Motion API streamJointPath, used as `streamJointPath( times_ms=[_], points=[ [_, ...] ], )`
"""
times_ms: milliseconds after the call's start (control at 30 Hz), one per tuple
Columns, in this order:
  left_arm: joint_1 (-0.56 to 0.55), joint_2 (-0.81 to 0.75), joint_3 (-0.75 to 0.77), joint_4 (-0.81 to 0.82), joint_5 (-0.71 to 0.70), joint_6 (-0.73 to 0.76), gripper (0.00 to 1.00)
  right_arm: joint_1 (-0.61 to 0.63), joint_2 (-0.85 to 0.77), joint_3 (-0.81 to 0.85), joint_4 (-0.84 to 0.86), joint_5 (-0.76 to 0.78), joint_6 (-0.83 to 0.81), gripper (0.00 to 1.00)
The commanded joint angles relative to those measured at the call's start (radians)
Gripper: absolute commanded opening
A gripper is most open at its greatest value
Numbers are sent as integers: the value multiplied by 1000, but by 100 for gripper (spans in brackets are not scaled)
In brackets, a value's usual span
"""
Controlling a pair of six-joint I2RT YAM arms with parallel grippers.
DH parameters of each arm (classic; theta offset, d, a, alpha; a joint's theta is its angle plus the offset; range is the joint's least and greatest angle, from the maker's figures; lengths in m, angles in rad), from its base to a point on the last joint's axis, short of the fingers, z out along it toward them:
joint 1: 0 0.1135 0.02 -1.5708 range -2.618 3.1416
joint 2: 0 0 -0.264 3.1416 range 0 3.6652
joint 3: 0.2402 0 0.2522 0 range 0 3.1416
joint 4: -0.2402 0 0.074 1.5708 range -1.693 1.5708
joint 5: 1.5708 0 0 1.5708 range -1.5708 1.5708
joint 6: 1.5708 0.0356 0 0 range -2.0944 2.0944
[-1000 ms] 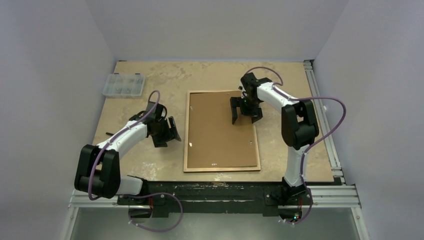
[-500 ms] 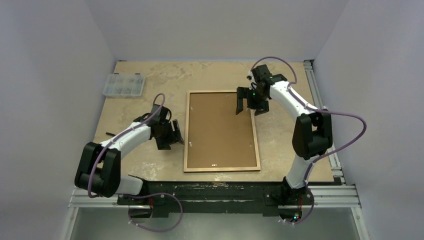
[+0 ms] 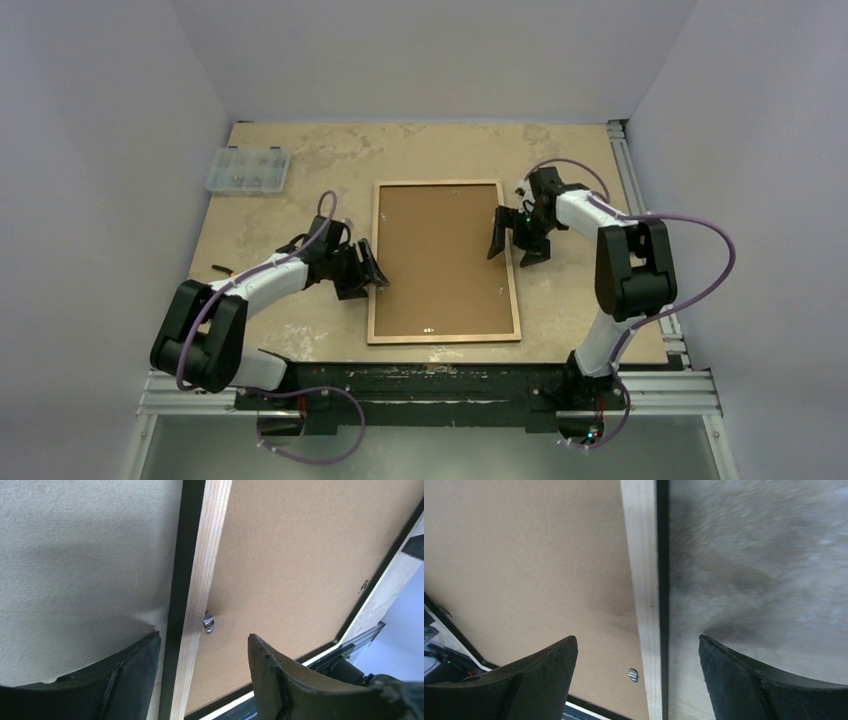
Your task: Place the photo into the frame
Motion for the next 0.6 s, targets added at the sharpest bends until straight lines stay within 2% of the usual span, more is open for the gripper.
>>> streamJointPath(
  times_ms=[0, 267, 367, 567],
  points=[
    [-17, -12, -55, 9, -18, -28, 62, 66, 1, -22, 65, -54, 2, 89],
    [-61, -132, -62, -109, -93, -34, 57, 189, -11, -51, 77, -58, 33, 81],
    [-78, -188, -65, -167, -140, -39, 57, 205, -52, -83, 72, -50, 35, 81],
    [-78, -208, -21, -248, -254, -25, 64, 207, -100, -106, 65, -34, 33, 83]
  ],
)
